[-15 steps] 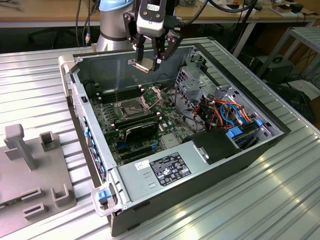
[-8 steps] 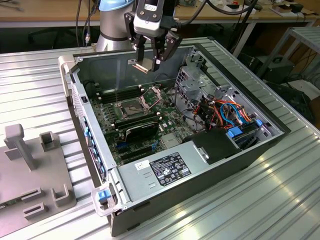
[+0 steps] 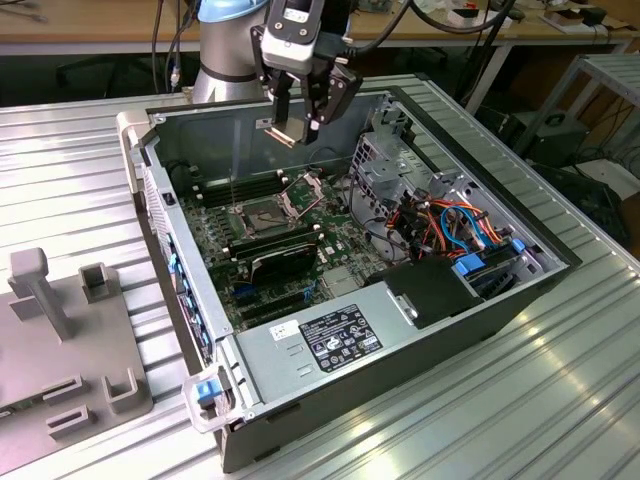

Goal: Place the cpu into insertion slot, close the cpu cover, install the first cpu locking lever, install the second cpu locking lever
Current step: 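Place the cpu into insertion slot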

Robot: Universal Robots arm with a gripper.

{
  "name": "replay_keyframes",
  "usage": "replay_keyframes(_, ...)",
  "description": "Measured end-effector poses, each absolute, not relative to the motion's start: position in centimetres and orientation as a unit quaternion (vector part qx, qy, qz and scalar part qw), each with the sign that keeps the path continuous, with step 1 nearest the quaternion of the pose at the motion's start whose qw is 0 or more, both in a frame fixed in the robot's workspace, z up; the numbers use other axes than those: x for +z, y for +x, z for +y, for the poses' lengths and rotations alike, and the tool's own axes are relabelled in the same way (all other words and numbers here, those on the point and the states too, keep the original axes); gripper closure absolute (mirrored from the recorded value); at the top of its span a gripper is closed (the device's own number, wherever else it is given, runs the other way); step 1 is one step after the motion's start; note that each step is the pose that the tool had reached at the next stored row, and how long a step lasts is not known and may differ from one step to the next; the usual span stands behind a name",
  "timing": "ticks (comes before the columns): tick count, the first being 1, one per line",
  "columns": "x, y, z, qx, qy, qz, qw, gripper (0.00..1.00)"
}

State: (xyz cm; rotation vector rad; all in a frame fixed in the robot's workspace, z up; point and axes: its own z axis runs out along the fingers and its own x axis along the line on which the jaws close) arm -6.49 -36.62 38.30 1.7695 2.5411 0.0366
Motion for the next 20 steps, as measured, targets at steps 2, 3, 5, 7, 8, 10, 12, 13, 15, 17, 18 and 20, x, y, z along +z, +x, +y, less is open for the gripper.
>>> replay_keyframes(2,38.27,-6.49,-36.61,0.012,0.576,0.817,0.022,0.46)
replay_keyframes(3,38.24,-6.49,-36.61,0.012,0.581,0.814,0.023,0.46)
replay_keyframes(5,38.21,-6.49,-36.61,0.011,0.587,0.809,0.023,0.46)
replay_keyframes(7,38.16,-6.49,-36.61,0.011,0.596,0.803,0.023,0.46)
replay_keyframes(8,38.14,-6.49,-36.61,0.011,0.599,0.801,0.023,0.46)
replay_keyframes(10,38.09,-6.49,-36.61,0.011,0.605,0.796,0.023,0.46)
replay_keyframes(12,38.03,-6.49,-36.61,0.011,0.611,0.791,0.023,0.46)
replay_keyframes(13,38.01,-6.49,-36.60,0.011,0.614,0.789,0.023,0.46)
replay_keyframes(15,37.95,-6.49,-36.57,0.010,0.620,0.784,0.023,0.46)
replay_keyframes(17,37.88,-6.49,-36.54,0.010,0.628,0.778,0.023,0.46)
replay_keyframes(18,37.84,-6.49,-36.53,0.010,0.633,0.773,0.023,0.46)
replay_keyframes(20,37.76,-6.49,-36.52,0.010,0.643,0.765,0.023,0.46)
